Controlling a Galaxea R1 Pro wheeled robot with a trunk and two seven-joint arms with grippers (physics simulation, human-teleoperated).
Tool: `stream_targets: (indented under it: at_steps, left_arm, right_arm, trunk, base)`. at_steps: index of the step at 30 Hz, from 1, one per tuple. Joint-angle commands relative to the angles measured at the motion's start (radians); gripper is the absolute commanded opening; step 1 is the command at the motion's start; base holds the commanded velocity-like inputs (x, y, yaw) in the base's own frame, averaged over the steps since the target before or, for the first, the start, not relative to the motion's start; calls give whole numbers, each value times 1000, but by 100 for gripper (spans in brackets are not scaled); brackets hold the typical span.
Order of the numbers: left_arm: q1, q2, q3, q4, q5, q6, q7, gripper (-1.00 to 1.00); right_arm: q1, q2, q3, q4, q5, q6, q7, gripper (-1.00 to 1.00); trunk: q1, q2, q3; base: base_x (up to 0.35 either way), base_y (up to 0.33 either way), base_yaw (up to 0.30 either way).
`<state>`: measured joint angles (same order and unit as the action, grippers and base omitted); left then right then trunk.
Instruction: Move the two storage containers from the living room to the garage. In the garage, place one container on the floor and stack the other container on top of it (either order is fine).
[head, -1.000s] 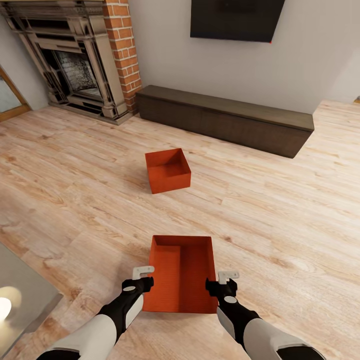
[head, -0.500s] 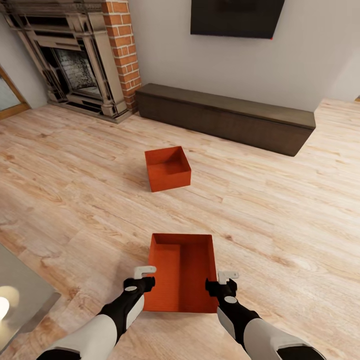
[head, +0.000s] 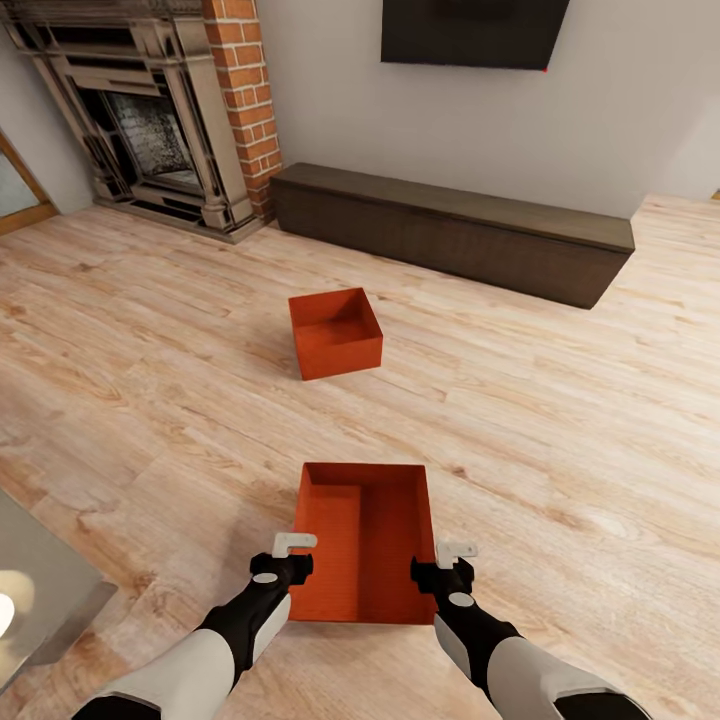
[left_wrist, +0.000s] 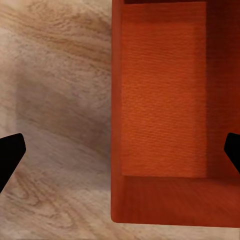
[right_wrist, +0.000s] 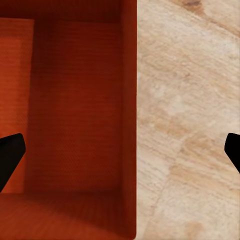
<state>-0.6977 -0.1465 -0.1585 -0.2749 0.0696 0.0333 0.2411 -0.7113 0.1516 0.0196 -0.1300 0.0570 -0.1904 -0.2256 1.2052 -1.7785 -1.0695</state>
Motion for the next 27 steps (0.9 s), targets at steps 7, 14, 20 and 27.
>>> stream_targets:
  at_steps: [7,14,20,27]
  left_arm:
    - [0,1,-7,-1,9,4,6,100]
    - [0,1,-7,-1,9,4,6,100]
    - [0,1,-7,-1,9,4,6,100]
    - [0,2,-7,-1,10,4,6,100]
  right_arm:
    - [-1,0,1,0,5,-1,-6,100]
    - [-1,0,2,1,5,-1,-6,100]
    - [0,0,1,0,6,-1,-6,100]
    - [-1,0,1,1,5,-2,-6,100]
  trunk:
    - [27,-50,-23]
    - [54,-99,-45]
    - [77,-141,-63]
    - [104,-190,-85]
  base:
    - [0,0,0]
    - [0,0,0]
    - [0,0,0]
    - [0,0,0]
